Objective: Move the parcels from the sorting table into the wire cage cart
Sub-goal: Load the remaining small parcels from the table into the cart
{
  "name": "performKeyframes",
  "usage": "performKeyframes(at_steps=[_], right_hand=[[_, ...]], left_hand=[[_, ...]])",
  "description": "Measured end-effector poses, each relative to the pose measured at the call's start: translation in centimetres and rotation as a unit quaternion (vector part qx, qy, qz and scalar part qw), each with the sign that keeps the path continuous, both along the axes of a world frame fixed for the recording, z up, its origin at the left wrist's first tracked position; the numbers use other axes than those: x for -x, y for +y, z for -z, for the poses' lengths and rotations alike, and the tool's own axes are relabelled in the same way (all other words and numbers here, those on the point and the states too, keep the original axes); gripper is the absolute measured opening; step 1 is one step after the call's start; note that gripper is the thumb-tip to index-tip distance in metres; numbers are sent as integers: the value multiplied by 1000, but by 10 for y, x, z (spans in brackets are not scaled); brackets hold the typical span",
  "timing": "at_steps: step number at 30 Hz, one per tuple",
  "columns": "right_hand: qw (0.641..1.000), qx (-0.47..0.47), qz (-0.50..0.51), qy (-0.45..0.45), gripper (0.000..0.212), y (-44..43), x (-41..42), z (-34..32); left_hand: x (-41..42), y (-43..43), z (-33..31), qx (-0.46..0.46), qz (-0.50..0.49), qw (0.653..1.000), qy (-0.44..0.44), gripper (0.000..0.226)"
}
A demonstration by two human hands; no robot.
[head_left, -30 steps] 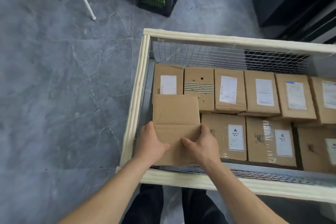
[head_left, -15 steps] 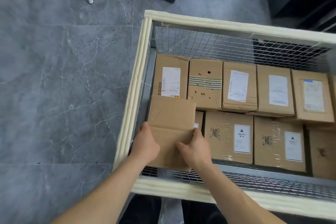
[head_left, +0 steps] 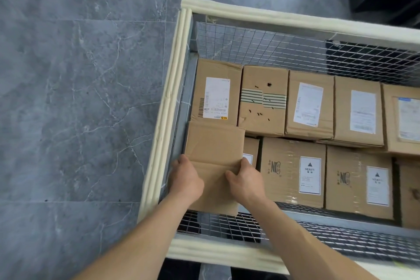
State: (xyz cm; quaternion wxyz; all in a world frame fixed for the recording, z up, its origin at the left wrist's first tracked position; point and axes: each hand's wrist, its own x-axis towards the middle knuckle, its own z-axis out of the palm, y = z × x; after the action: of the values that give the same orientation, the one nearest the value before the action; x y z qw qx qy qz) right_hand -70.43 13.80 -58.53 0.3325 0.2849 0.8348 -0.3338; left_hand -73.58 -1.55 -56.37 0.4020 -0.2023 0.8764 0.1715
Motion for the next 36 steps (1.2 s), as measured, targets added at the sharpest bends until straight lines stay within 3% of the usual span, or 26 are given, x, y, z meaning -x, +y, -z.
performKeyframes(at_steps=[12, 17, 20, 26, 29, 33, 36], right_hand=[[998, 36, 49, 29, 19, 8, 4, 11], [997, 51, 59, 5, 16, 8, 4, 22], [998, 46, 37, -3, 16, 10, 4, 30], [998, 53, -21, -27, 20, 16, 4, 31], [997, 48, -56, -35, 18, 20, 4, 22], [996, 14, -89, 4, 23, 28, 5, -9], [993, -7, -113, 38, 25, 42, 4, -44]], left_hand=[[1, 7, 15, 23, -27, 998, 51, 65], [0, 10, 23, 50, 26, 997, 49, 53], [-2, 12, 30, 79, 65, 994, 47, 48], [-3, 17, 23, 85, 77, 993, 20, 69], [2, 16, 8, 63, 107, 991, 45, 70], [12, 21, -24, 53, 168, 981, 79, 59], [17, 31, -57, 47, 216, 970, 101, 64]])
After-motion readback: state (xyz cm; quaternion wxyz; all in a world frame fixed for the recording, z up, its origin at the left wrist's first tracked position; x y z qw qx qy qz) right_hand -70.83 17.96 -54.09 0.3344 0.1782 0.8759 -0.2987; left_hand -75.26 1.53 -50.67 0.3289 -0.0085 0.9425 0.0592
